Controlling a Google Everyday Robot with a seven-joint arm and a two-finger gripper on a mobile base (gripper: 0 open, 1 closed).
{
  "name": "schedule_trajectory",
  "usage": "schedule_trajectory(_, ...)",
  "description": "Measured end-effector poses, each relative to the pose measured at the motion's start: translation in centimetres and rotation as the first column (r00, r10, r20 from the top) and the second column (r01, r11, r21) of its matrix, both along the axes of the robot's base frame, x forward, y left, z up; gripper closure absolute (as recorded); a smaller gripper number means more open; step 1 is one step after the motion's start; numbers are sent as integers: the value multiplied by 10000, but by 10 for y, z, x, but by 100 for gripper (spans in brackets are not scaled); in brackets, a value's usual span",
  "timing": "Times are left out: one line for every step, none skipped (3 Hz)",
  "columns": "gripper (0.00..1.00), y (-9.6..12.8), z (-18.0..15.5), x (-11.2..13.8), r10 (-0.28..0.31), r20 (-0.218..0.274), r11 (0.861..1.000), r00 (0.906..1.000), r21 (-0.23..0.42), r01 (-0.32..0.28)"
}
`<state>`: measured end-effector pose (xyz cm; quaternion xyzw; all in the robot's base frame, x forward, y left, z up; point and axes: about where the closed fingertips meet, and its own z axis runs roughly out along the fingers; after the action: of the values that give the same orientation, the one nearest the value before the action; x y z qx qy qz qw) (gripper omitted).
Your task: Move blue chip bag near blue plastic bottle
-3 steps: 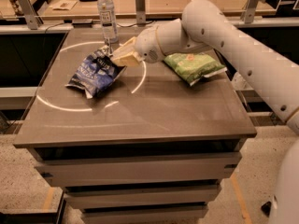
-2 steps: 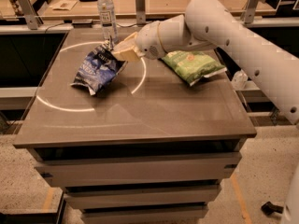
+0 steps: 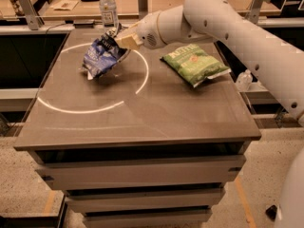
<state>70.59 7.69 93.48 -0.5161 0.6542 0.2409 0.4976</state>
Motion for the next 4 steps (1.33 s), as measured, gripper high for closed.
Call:
schedule_trajectory(100, 3, -4, 23, -205, -268, 9996, 9994, 210, 210)
schedule_trajectory(100, 10, -7, 44, 80, -416, 9977, 9991, 680, -52)
schedule_trajectory(100, 9, -8, 66, 162, -491, 9920, 9987, 1256, -99)
schedule_trajectory(100, 3, -14, 82, 63, -591, 9884, 9982, 1522, 28)
